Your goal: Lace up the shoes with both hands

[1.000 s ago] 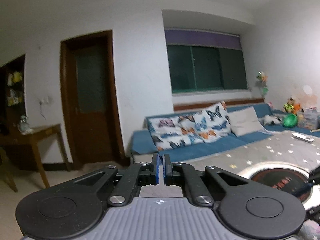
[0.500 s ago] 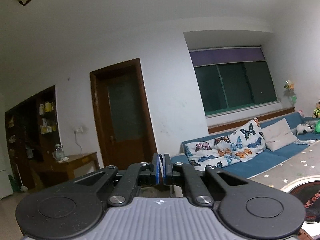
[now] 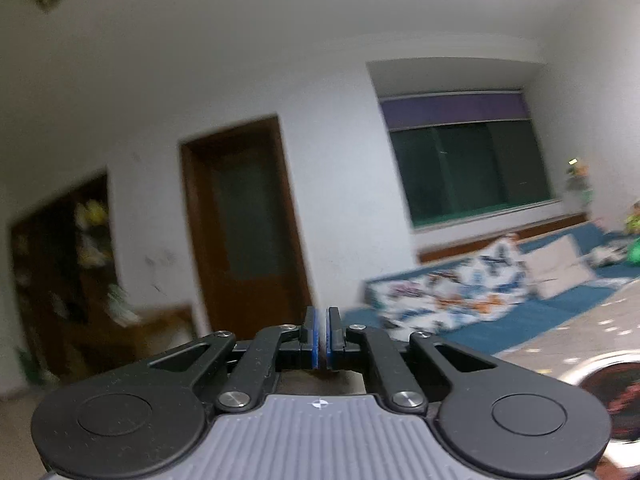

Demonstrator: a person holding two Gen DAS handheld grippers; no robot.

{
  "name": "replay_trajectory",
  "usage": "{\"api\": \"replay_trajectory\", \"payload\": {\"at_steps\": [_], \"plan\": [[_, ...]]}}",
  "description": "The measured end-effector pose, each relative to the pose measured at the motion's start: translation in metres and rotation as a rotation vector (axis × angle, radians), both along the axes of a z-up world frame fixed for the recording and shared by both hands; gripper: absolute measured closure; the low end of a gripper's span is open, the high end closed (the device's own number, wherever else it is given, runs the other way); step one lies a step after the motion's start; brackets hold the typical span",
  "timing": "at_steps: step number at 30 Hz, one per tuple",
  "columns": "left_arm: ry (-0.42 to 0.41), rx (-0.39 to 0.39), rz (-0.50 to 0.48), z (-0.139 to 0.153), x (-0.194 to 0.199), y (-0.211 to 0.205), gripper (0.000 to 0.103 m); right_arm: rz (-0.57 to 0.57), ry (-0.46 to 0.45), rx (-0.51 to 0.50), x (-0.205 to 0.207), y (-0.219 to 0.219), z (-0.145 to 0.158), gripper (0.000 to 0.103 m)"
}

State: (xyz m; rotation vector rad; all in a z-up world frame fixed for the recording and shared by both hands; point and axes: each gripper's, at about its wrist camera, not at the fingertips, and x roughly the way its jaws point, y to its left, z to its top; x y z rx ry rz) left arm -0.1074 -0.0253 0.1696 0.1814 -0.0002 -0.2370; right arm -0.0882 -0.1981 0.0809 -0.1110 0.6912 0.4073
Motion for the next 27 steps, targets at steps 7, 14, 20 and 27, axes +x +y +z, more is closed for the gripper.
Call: {"api": "replay_trajectory", "payload": {"at_steps": [7, 14, 20, 27], "plan": [[0.252, -0.016, -0.249, -0.033, 0.008, -0.020, 0.097, 0.002, 0.000, -0.012, 0.000, 0.003, -0.001, 0.030], [0.448, -0.044, -0.393, -0.070, 0.020, -0.045, 0.074, 0.002, 0.003, -0.021, 0.001, 0.003, -0.001, 0.029], [0.533, 0.026, -0.445, -0.102, 0.038, -0.062, 0.064, 0.005, 0.006, -0.022, 0.002, 0.004, -0.002, 0.028], [0.548, 0.080, -0.444, -0.125, 0.053, -0.077, 0.083, 0.012, 0.008, -0.024, 0.004, 0.007, -0.004, 0.028]]}}
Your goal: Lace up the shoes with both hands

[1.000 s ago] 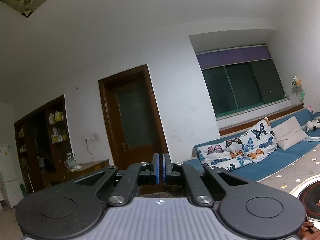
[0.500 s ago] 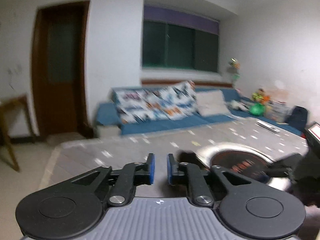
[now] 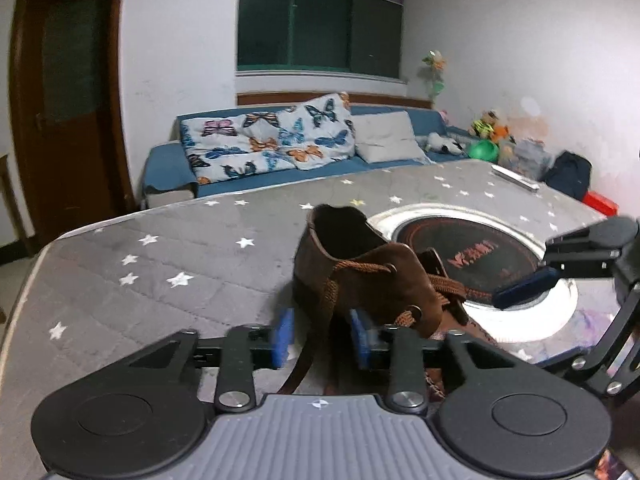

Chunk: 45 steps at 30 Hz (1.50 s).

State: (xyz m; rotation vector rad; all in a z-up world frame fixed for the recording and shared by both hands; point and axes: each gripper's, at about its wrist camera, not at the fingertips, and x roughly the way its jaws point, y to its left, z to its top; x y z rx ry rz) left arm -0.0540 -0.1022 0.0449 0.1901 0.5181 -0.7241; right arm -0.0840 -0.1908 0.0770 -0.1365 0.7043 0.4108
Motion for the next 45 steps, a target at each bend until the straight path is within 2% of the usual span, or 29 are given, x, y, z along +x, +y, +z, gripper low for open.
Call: {"api": "replay_trajectory", "payload": {"at_steps": [1, 6, 11, 14, 16, 18, 20, 22, 23, 26, 29, 32, 33, 39, 40, 44, 45], "plan": [[-0.012, 0.005, 0.016, 0.000, 0.000, 0.000, 0.092, 0.001, 0.000, -0.001, 0.000, 0.001, 0.000, 0.028], [-0.072, 0.030, 0.099, 0.002, -0.001, 0.000, 0.100, -0.001, 0.010, 0.000, 0.003, 0.001, -0.001, 0.026], [-0.131, 0.057, 0.179, 0.004, -0.002, 0.000, 0.101, -0.003, 0.022, 0.013, 0.005, -0.001, -0.004, 0.025], [-0.157, 0.100, 0.187, 0.004, -0.001, -0.007, 0.101, -0.010, 0.029, 0.016, 0.006, -0.001, -0.005, 0.024], [-0.115, 0.107, 0.173, 0.001, 0.004, -0.008, 0.100, -0.014, 0.030, 0.015, 0.006, -0.001, -0.005, 0.024], [-0.074, 0.106, 0.141, -0.002, 0.007, -0.005, 0.096, -0.017, 0.031, 0.015, 0.006, -0.001, -0.005, 0.024], [-0.049, 0.108, 0.118, -0.005, 0.006, 0.002, 0.087, -0.019, 0.029, 0.016, 0.005, -0.001, -0.004, 0.024], [-0.052, 0.117, 0.127, -0.005, 0.004, 0.011, 0.066, -0.021, 0.026, 0.018, 0.004, -0.001, -0.003, 0.024], [-0.054, 0.121, 0.131, -0.004, 0.003, 0.016, 0.062, -0.022, 0.023, 0.019, 0.003, -0.002, -0.003, 0.024], [-0.061, 0.128, 0.133, -0.001, -0.005, 0.033, 0.061, -0.029, 0.019, 0.027, 0.001, -0.003, -0.002, 0.024], [-0.084, 0.133, 0.061, 0.004, -0.024, 0.042, 0.061, -0.038, 0.014, 0.035, -0.003, -0.005, -0.001, 0.024], [-0.125, 0.179, -0.013, 0.007, -0.048, 0.039, 0.061, -0.053, 0.003, 0.047, -0.008, -0.007, 0.002, 0.024], [-0.142, 0.193, 0.005, 0.005, -0.051, 0.039, 0.060, -0.056, 0.000, 0.051, -0.009, -0.008, 0.004, 0.024], [-0.190, 0.232, 0.423, 0.005, -0.013, 0.059, 0.061, -0.057, -0.011, 0.049, -0.013, -0.006, 0.008, 0.024], [-0.165, 0.209, 0.459, 0.008, -0.006, 0.066, 0.061, -0.057, -0.012, 0.046, -0.014, -0.005, 0.008, 0.024], [-0.055, 0.057, 0.247, 0.016, -0.016, 0.081, 0.061, -0.068, -0.020, 0.045, -0.017, -0.005, 0.011, 0.024], [-0.044, 0.070, 0.199, 0.013, -0.024, 0.076, 0.061, -0.071, -0.021, 0.045, -0.018, -0.006, 0.011, 0.024]]}}
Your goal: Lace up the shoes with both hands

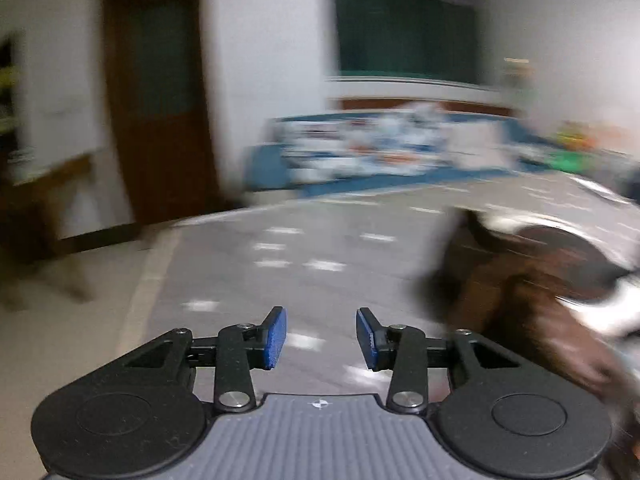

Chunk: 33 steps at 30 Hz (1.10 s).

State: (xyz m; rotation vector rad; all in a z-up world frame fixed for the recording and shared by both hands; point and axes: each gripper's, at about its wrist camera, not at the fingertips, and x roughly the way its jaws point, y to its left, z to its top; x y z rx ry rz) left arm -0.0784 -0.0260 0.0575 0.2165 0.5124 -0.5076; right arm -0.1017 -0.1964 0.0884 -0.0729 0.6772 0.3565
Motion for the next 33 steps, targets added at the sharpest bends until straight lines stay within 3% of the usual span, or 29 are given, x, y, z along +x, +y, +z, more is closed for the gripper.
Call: {"api": "replay_trajectory", "payload": {"at_steps": [5, 8, 11, 14, 16, 19, 26, 29, 31, 32, 33], "plan": [[0.067, 0.068, -0.232, -0.018, -0.041, -0.023, 0.061, 0.003, 0.005, -0.005, -0.001, 0.001, 0.000, 0.024], [0.089, 0.114, -0.233, -0.031, -0.042, -0.037, 0.061, 0.020, 0.003, -0.004, -0.002, 0.005, 0.000, 0.024], [0.081, 0.151, -0.174, -0.043, -0.033, -0.044, 0.061, 0.029, -0.002, -0.006, -0.002, 0.010, 0.001, 0.024], [0.106, 0.103, -0.129, -0.046, -0.022, -0.043, 0.061, 0.031, -0.010, -0.005, -0.005, 0.012, 0.003, 0.024], [0.120, 0.083, -0.131, -0.047, -0.018, -0.043, 0.069, 0.032, -0.013, -0.008, -0.007, 0.012, 0.004, 0.024], [0.116, 0.073, -0.157, -0.044, -0.024, -0.042, 0.091, 0.032, -0.011, -0.015, -0.008, 0.013, 0.003, 0.024], [-0.005, 0.103, -0.210, -0.022, -0.061, -0.027, 0.094, 0.030, -0.013, -0.012, -0.008, 0.013, 0.003, 0.025], [-0.026, 0.127, -0.396, -0.011, -0.092, -0.020, 0.094, 0.035, -0.014, -0.008, -0.008, 0.014, 0.003, 0.025], [0.066, 0.146, -0.552, -0.010, -0.103, -0.017, 0.088, 0.039, -0.013, -0.008, -0.007, 0.015, 0.002, 0.025], [0.107, 0.156, -0.620, -0.009, -0.109, -0.015, 0.079, 0.041, -0.013, -0.008, -0.007, 0.016, 0.002, 0.025], [0.115, 0.171, -0.627, -0.011, -0.112, -0.014, 0.062, 0.043, -0.013, -0.008, -0.007, 0.016, 0.002, 0.025]]}}
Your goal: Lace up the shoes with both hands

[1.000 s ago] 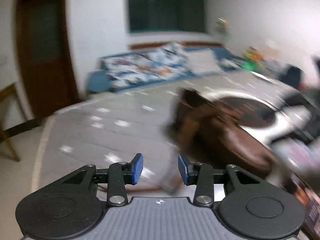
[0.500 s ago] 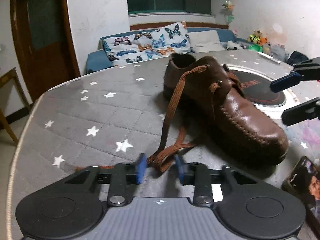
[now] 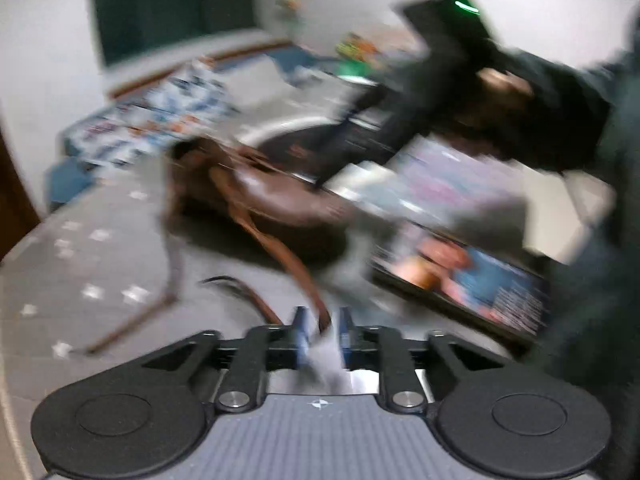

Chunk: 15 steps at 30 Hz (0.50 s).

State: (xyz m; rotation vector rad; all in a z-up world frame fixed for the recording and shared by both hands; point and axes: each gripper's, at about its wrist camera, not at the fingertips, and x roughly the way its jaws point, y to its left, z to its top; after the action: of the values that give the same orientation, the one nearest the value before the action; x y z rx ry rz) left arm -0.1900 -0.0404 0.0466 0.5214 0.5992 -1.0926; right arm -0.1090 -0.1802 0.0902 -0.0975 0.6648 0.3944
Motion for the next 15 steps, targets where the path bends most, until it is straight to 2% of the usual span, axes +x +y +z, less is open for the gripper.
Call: {"api": "replay_trajectory", "payload": {"at_steps": [1, 4, 7, 10, 15], "plan": [[0.005, 0.013, -0.002, -0.001, -0.002, 0.001, 0.056, 0.001, 0.000, 0.000, 0.000, 0.000, 0.000, 0.025], [0.062, -0.022, 0.093, 0.000, 0.016, 0.011, 0.056, 0.003, -0.002, 0.004, 0.000, 0.002, 0.000, 0.025], [0.131, -0.108, 0.280, 0.006, 0.040, 0.021, 0.056, 0.006, -0.005, 0.001, -0.001, 0.003, 0.001, 0.025], [0.112, -0.108, 0.424, 0.004, 0.052, 0.015, 0.056, 0.005, -0.006, -0.002, -0.002, 0.003, 0.001, 0.025], [0.041, -0.078, 0.378, 0.000, 0.053, 0.005, 0.056, 0.007, -0.004, 0.000, -0.004, 0.004, 0.002, 0.025]]}}
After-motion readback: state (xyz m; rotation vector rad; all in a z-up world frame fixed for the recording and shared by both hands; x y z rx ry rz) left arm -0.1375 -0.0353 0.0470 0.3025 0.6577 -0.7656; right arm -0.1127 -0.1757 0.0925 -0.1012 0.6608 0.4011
